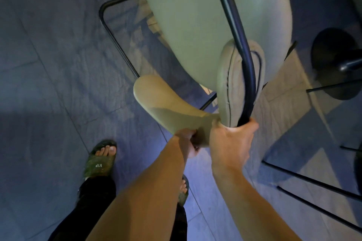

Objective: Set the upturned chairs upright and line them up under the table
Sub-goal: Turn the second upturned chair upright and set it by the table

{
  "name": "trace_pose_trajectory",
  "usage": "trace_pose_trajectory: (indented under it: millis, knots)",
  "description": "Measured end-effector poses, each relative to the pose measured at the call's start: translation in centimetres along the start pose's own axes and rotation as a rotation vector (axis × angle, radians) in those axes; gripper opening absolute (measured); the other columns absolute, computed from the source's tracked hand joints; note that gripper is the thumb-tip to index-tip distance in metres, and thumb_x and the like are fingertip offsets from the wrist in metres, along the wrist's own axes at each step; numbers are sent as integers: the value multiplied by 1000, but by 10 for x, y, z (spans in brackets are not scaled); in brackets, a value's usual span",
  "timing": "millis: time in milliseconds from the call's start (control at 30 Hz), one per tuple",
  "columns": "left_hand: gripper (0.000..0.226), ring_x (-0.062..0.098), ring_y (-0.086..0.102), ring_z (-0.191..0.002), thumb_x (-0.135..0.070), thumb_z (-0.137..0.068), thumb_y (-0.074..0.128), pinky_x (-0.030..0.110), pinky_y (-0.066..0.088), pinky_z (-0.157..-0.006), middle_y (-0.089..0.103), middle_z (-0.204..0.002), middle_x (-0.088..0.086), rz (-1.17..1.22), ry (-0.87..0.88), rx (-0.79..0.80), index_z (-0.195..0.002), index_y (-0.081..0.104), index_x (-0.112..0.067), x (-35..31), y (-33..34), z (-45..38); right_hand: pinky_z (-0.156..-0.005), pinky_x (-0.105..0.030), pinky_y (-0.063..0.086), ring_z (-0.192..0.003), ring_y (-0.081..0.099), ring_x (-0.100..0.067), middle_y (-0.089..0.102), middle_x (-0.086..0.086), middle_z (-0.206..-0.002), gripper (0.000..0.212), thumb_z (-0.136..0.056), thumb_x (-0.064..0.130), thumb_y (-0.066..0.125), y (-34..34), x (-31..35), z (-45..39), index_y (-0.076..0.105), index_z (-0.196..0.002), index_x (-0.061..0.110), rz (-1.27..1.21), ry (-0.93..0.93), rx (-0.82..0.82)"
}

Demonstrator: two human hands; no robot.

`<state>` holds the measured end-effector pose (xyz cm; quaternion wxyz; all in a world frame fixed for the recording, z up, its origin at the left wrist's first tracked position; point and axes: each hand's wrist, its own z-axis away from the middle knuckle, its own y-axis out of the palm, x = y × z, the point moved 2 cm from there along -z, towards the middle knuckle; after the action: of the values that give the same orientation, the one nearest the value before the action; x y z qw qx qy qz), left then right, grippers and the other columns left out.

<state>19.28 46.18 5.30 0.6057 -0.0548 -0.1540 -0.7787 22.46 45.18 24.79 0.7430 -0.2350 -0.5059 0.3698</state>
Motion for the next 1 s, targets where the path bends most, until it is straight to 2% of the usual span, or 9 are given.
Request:
trace_pose_trajectory:
  millis: [133, 233, 333, 433, 500, 567, 667, 833, 1000]
  knots:
    - [20, 16, 56, -64, -21, -95, 62, 21, 48, -34, 60, -79, 5, 169, 62, -2, -82, 57, -7, 11, -1, 62, -87, -40, 46, -99, 52, -19, 54, 4, -113, 53, -78, 28, 65, -21, 5, 2, 39, -125, 27, -27, 41, 25]
    - [15, 18, 56, -64, -20, -96, 61, 24, 47, -32, 62, -80, 6, 177, 78, 5, -90, 59, -7, 10, 2, 101, -88, -45, 50, -98, 56, -18, 57, 3, -110, 48, -76, 28, 65, -40, 23, 4, 38, -116, 31, -86, 78, 33]
    - [12, 22, 59, -71, -17, -96, 59, 28, 53, -43, 68, -110, 9, 169, 128, -1, -96, 60, -5, 4, 5, 157, -84, -52, 54, -96, 59, -22, 59, 3, -103, 48, -68, 34, 61, -59, 50, 11, 38, -110, 34, -169, 153, 45]
    - [31, 29, 59, -116, -13, -97, 57, 35, 50, -79, 58, -134, 13, 166, 207, -54, -126, 56, -3, -3, 5, 216, -85, -53, 55, -99, 60, -23, 59, 3, -103, 55, -64, 34, 60, -78, 86, 18, 42, -115, 27, -293, 216, 74]
    - [34, 27, 53, -126, -11, -98, 55, 34, 49, -81, 54, -138, 13, 131, 272, -98, -131, 54, -5, -13, 4, 253, -86, -52, 55, -99, 62, -24, 59, 6, -99, 54, -65, 34, 60, -88, 110, 20, 41, -115, 24, -388, 257, 86]
    - [10, 25, 52, -128, -10, -98, 53, 33, 49, -85, 53, -140, 11, 91, 305, -82, -106, 59, -5, -22, 8, 287, -84, -51, 56, -99, 62, -23, 56, 11, -94, 51, -69, 32, 63, -100, 135, 22, 41, -114, 21, -468, 295, 97]
    - [20, 24, 53, -127, -7, -97, 55, 36, 41, -104, 54, -139, 12, 119, 349, -104, -79, 48, -4, -34, 13, 329, -68, -48, 61, -96, 63, -24, 58, 7, -98, 51, -78, 25, 62, -118, 165, 22, 39, -122, 16, -541, 384, 134]
    - [16, 28, 57, -122, -5, -94, 59, 40, 43, -104, 55, -135, 14, 22, 414, -124, -109, 54, -1, -47, 22, 383, -47, -45, 58, -96, 65, -35, 62, -6, -101, 51, -75, 21, 60, -148, 203, 19, 48, -123, 8, -621, 473, 205]
    - [41, 30, 58, -122, -6, -96, 57, 38, 42, -105, 59, -125, 18, -98, 494, -120, -135, 49, 4, -52, 36, 427, -52, -66, 52, -99, 64, -42, 63, -20, -115, 50, -69, 14, 55, -179, 230, 17, 54, -119, 8, -748, 541, 322]
